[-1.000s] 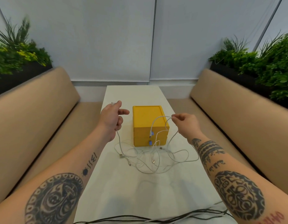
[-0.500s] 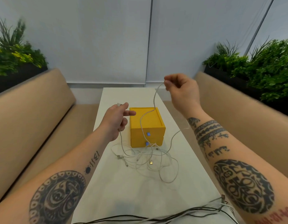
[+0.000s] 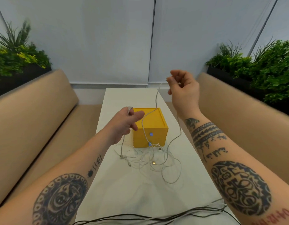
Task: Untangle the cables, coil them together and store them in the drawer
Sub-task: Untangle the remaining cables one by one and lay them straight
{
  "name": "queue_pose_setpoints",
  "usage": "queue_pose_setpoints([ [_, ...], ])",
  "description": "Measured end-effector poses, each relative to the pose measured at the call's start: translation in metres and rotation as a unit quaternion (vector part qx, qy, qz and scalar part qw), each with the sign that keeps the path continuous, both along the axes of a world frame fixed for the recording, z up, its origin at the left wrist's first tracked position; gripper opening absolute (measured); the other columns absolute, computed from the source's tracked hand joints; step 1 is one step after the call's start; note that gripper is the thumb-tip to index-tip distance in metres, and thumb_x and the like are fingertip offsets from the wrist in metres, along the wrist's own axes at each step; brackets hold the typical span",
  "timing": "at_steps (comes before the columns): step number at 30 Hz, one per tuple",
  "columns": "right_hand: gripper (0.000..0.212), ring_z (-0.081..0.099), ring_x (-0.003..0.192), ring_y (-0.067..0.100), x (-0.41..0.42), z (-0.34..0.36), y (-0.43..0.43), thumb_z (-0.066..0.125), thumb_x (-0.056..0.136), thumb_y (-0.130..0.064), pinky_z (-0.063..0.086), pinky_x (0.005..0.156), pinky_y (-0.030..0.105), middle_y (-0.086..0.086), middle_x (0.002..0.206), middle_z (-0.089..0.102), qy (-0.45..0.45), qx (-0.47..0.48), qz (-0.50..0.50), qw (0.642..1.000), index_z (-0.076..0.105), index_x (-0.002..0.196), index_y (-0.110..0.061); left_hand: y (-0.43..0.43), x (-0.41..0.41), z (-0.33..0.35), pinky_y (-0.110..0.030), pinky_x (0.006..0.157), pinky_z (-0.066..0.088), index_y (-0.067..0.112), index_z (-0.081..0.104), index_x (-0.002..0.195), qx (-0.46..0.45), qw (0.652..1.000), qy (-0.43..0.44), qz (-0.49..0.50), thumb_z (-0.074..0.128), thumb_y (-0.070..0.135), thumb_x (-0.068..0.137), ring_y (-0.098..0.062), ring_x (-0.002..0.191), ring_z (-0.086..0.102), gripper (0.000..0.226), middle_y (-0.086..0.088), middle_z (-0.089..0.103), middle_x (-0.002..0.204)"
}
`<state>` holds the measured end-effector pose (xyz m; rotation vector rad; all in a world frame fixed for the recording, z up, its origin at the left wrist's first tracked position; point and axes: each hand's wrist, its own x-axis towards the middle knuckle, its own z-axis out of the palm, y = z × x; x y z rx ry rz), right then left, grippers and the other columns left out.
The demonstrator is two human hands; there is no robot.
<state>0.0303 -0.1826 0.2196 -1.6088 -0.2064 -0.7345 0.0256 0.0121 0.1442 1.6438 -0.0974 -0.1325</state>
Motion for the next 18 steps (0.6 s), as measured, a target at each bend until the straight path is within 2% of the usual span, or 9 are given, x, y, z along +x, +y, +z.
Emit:
queue_pose_setpoints([
  [2, 0.012, 0.056, 0.058, 0.011, -0.003, 0.013, 0.010, 0.065, 0.094, -0.009, 0.047, 0.053, 0.020, 0.002, 0.087, 0.065, -0.008, 0.049, 0.028, 0.998, 0.064, 0.102, -0.017, -0.010, -0.006, 0.004, -0.021, 0.047, 0.026, 0.017, 0.034, 0.092, -0.001, 0.999, -0.025, -0.035, 0.068, 0.037, 0.093, -0.010, 0.056, 0.052, 0.039, 0.010, 0.068, 0.096],
  [6, 0.012, 0.053, 0.056, 0.011, -0.007, 0.022, 0.021, 0.065, 0.094, -0.008, 0.040, 0.046, 0.021, 0.007, 0.091, 0.068, 0.025, 0.150, 0.098, 0.984, 0.061, 0.102, -0.016, -0.018, -0.010, 0.012, -0.027, 0.053, 0.026, 0.023, 0.031, 0.086, -0.030, 0.995, -0.065, -0.063, 0.059, 0.037, 0.098, -0.011, 0.057, 0.051, 0.033, -0.002, 0.075, 0.109],
  [8, 0.013, 0.052, 0.059, 0.010, -0.005, 0.016, 0.023, 0.065, 0.094, -0.008, 0.040, 0.048, 0.022, 0.004, 0.088, 0.068, 0.052, 0.199, 0.121, 0.971, 0.061, 0.101, -0.018, -0.019, -0.012, 0.016, -0.030, 0.058, 0.025, 0.023, 0.031, 0.086, -0.028, 0.995, -0.068, -0.064, 0.056, 0.039, 0.099, -0.011, 0.058, 0.050, 0.032, 0.000, 0.075, 0.110],
  [10, 0.014, 0.053, 0.061, 0.009, -0.002, 0.007, 0.026, 0.064, 0.095, -0.009, 0.043, 0.056, 0.022, -0.001, 0.085, 0.068, 0.086, 0.259, 0.153, 0.950, 0.059, 0.101, -0.019, -0.022, -0.013, 0.017, -0.027, 0.055, 0.025, 0.022, 0.031, 0.088, -0.017, 0.994, -0.067, -0.088, 0.059, 0.039, 0.097, -0.011, 0.060, 0.051, 0.035, 0.004, 0.074, 0.114],
  [14, 0.013, 0.058, 0.063, 0.008, 0.001, -0.002, 0.034, 0.061, 0.096, -0.005, 0.051, 0.062, 0.020, -0.001, 0.080, 0.069, 0.113, 0.377, 0.222, 0.892, 0.058, 0.100, -0.017, -0.034, -0.019, 0.010, -0.016, 0.043, 0.031, 0.016, 0.031, 0.097, -0.004, 0.987, -0.043, -0.157, 0.076, 0.026, 0.083, -0.013, 0.061, 0.054, 0.048, 0.006, 0.075, 0.102],
  [16, 0.014, 0.061, 0.064, 0.009, 0.004, 0.000, 0.036, 0.058, 0.097, -0.001, 0.052, 0.064, 0.020, 0.002, 0.078, 0.068, 0.103, 0.438, 0.244, 0.859, 0.057, 0.097, -0.014, -0.041, -0.021, 0.004, -0.015, 0.046, 0.036, 0.015, 0.031, 0.096, 0.007, 0.985, -0.041, -0.169, 0.077, 0.015, 0.083, -0.011, 0.059, 0.053, 0.048, -0.003, 0.075, 0.101],
  [18, 0.015, 0.062, 0.066, 0.010, 0.008, 0.002, 0.034, 0.057, 0.097, 0.001, 0.052, 0.070, 0.022, 0.003, 0.078, 0.068, 0.091, 0.464, 0.249, 0.845, 0.056, 0.096, -0.014, -0.045, -0.022, 0.001, -0.017, 0.047, 0.037, 0.015, 0.030, 0.095, 0.009, 0.985, -0.042, -0.165, 0.075, 0.008, 0.085, -0.013, 0.056, 0.045, 0.047, -0.009, 0.073, 0.092],
])
